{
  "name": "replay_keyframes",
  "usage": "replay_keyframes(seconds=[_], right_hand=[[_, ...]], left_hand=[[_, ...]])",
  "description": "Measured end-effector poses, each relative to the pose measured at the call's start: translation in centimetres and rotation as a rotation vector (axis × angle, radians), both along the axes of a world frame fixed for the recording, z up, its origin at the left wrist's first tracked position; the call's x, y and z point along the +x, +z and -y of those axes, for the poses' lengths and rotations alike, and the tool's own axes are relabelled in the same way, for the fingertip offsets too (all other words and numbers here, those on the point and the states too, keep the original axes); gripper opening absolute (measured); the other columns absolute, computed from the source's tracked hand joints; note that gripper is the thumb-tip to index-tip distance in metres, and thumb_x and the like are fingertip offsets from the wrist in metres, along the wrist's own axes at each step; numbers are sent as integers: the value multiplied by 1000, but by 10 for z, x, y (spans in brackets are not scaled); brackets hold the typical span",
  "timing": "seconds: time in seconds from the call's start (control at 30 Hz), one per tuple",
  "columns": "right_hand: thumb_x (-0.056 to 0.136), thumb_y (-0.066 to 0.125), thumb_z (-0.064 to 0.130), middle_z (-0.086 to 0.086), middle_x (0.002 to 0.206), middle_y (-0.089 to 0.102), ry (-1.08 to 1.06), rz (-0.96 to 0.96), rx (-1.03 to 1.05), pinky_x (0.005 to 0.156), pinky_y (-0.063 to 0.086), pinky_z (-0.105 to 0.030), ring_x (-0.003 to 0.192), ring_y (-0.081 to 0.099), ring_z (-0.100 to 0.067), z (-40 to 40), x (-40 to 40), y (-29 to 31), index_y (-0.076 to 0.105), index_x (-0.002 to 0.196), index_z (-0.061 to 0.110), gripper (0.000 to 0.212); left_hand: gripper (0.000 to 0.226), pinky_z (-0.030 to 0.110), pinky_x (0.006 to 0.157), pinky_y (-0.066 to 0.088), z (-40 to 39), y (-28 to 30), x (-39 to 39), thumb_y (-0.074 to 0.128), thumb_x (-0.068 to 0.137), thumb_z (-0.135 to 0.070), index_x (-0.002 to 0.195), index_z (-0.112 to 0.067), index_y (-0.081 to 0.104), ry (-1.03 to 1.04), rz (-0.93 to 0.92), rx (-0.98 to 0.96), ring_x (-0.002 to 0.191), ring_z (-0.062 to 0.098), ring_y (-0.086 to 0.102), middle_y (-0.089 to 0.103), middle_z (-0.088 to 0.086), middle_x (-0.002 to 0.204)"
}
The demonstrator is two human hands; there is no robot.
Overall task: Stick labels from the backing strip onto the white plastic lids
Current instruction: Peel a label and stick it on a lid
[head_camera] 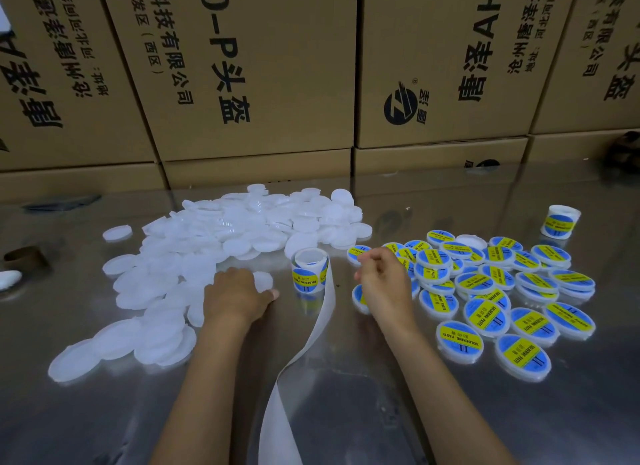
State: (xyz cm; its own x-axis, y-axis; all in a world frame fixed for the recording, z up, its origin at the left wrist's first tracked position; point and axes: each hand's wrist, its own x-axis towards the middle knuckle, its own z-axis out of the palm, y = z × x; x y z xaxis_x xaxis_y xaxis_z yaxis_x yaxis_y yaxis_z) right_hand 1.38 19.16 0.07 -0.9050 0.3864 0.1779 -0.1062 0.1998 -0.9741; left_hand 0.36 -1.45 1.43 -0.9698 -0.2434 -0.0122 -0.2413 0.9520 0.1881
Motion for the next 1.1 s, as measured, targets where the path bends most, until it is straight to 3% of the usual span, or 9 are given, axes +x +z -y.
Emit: replay_keyframes(seconds=[0.2, 0.3, 0.4, 0.53, 0.6, 0.67, 0.8, 0.97, 1.1], right_hand=[[91, 57, 10, 9, 85, 60, 55, -116, 309, 79, 48, -31, 80, 57, -8, 10, 2, -9, 62, 98, 16, 10], [95, 53, 15, 6, 107, 65, 153, -105, 330, 93, 48, -35, 104, 60, -16, 14, 5, -12, 59, 115, 17, 21], [101, 46, 16, 6, 138, 56, 290, -78, 298, 101, 36, -21, 128, 49, -12, 23, 10, -15, 46, 140, 21, 40], [105, 41, 24, 11, 159, 30, 382, 12, 253, 105, 21, -14, 146, 29, -10, 29, 9, -18, 20, 156, 25, 56], [104, 43, 28, 11, 159, 31, 385, 38, 230, 106, 25, -17, 145, 32, -12, 29, 8, -19, 17, 157, 27, 59], [102, 48, 27, 9, 156, 37, 379, 37, 212, 112, 32, -26, 141, 40, -15, 29, 7, -19, 18, 157, 26, 62], [96, 59, 17, 5, 142, 55, 345, 25, 179, 109, 42, -37, 129, 53, -14, 29, 6, -20, 25, 153, 26, 67], [87, 69, 12, 7, 106, 66, 245, 19, 85, 96, 52, -35, 102, 65, -14, 26, 1, -19, 41, 139, 23, 60], [87, 66, 12, 7, 95, 71, 276, 30, 20, 90, 53, -30, 93, 67, -11, 28, 0, -18, 46, 129, 23, 48]], left_hand=[[37, 36, 98, 44, -8, 0, 1, 56, 97, -42, 113, -10, 66, -5, -169, 97, 117, 33, 57, 66, 13, 121], [31, 38, 90, 45, -10, 2, 1, 46, 100, -31, 103, -7, 67, -14, -308, 243, 104, 38, 60, 68, 15, 110], [28, 36, 76, 42, -11, 5, 1, 41, 101, -25, 97, -6, 61, 25, -415, 386, 90, 36, 55, 63, 13, 96], [27, 31, 62, 44, -14, 17, -1, 43, 100, -21, 79, -11, 57, 125, -442, 950, 82, 29, 57, 56, 1, 81], [17, 32, 59, 52, -13, 21, -1, 49, 95, -16, 83, -15, 61, 156, -373, 1272, 80, 35, 70, 64, 7, 91], [12, 34, 57, 56, -12, 21, 0, 53, 91, -13, 94, -11, 64, 133, -264, 1397, 77, 36, 75, 67, 16, 100], [13, 34, 55, 60, -19, 16, 0, 60, 89, -7, 99, -4, 65, 48, -94, 1480, 81, 36, 75, 66, 20, 103], [2, 44, 73, 63, -30, 12, -5, 62, 89, -3, 90, -4, 64, 129, -160, 1505, 92, 32, 66, 61, 15, 101], [12, 44, 80, 63, -30, 8, -4, 59, 92, -7, 101, 0, 64, 83, -146, 1535, 102, 34, 68, 64, 18, 112]])
